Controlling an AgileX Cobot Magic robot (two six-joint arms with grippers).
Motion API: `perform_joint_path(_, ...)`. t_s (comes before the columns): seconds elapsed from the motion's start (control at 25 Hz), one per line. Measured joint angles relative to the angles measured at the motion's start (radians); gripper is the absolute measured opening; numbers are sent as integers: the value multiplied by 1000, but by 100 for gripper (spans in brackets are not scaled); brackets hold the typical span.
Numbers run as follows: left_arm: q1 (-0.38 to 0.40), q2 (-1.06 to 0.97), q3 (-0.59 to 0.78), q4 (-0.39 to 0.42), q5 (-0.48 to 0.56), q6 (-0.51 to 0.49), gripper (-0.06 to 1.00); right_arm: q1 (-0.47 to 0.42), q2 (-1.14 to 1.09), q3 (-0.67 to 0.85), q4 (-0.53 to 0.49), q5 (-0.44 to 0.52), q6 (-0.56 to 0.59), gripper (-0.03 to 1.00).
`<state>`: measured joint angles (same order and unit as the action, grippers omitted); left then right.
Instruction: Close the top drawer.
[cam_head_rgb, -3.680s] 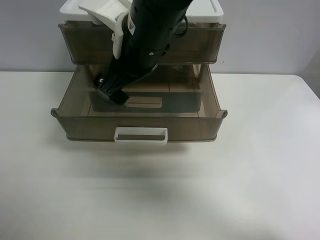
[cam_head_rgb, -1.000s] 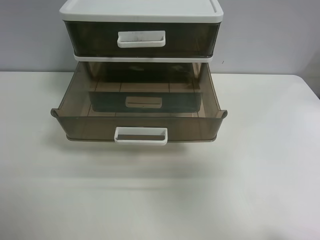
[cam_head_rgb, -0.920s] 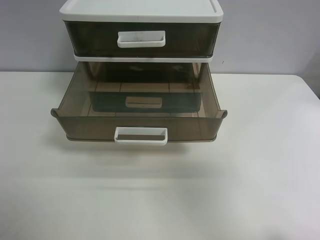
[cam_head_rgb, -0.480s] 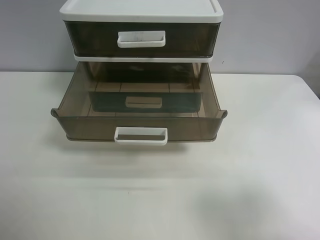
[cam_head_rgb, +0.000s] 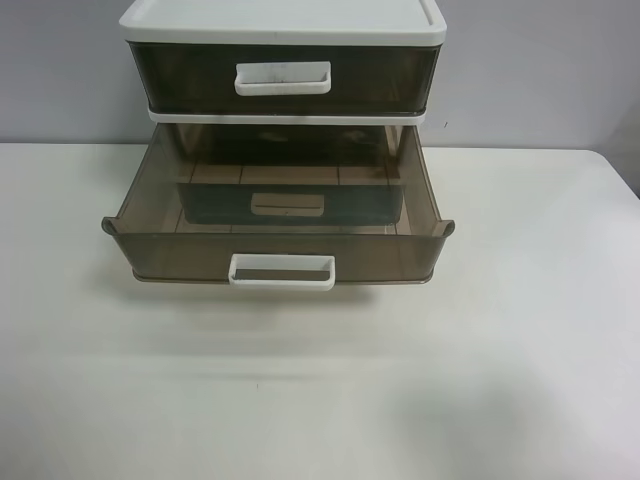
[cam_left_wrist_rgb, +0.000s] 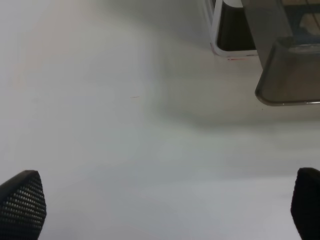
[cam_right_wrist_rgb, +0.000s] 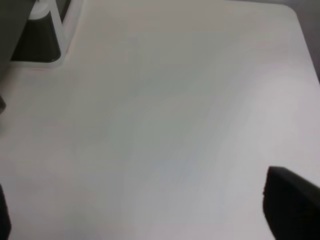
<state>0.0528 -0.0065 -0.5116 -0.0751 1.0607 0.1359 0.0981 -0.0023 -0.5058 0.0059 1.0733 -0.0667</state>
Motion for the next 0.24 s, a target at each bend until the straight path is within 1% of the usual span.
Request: perform_joint_path(0.24,0,0,0,0,0,0,99,0,0,0,0,0,0,99)
